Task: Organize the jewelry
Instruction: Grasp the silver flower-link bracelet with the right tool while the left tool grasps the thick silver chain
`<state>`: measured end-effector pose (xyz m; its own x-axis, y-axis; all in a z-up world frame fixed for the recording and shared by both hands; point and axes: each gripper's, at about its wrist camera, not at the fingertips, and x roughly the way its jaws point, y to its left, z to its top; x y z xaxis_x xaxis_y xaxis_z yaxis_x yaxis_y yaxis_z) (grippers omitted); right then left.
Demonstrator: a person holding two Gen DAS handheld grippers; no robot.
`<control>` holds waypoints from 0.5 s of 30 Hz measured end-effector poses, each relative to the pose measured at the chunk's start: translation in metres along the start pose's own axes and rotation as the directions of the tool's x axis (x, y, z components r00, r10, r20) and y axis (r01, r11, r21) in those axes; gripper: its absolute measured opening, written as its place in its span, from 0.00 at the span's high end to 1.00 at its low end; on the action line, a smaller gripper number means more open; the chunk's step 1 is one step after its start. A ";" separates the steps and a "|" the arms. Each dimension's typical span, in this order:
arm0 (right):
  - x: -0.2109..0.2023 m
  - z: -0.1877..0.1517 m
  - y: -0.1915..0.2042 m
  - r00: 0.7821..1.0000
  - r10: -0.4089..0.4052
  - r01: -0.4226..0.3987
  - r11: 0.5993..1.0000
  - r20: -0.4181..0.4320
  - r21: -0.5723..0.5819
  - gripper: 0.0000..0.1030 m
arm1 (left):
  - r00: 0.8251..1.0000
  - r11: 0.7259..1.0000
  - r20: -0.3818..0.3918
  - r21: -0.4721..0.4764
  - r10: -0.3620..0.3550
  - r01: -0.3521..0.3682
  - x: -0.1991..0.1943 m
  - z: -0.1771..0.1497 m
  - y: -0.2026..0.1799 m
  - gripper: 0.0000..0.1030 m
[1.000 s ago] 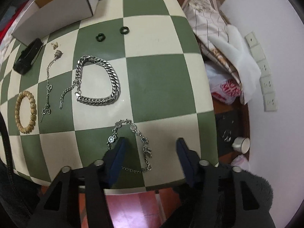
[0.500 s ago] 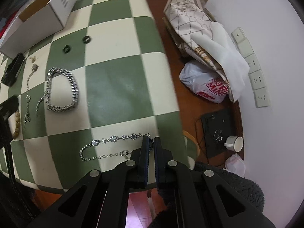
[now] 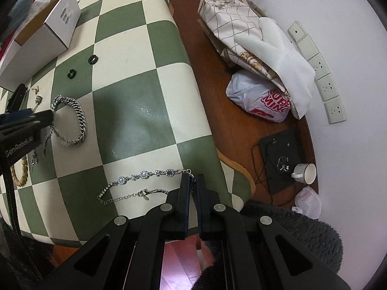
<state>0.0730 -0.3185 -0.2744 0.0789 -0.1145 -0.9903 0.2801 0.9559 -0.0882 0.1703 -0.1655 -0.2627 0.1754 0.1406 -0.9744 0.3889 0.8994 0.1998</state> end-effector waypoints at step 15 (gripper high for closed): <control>-0.005 -0.005 -0.012 0.986 0.166 -0.167 0.981 0.013 0.101 0.95 | 0.981 0.974 0.093 -0.131 -0.172 0.183 -0.034 -0.040 0.049 1.00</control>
<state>0.0650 -0.3279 -0.2693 0.1372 0.0425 -0.9896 0.3579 0.9295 0.0895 0.1476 -0.1097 -0.2235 0.1895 -0.0551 -0.9803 0.2929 0.9562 0.0028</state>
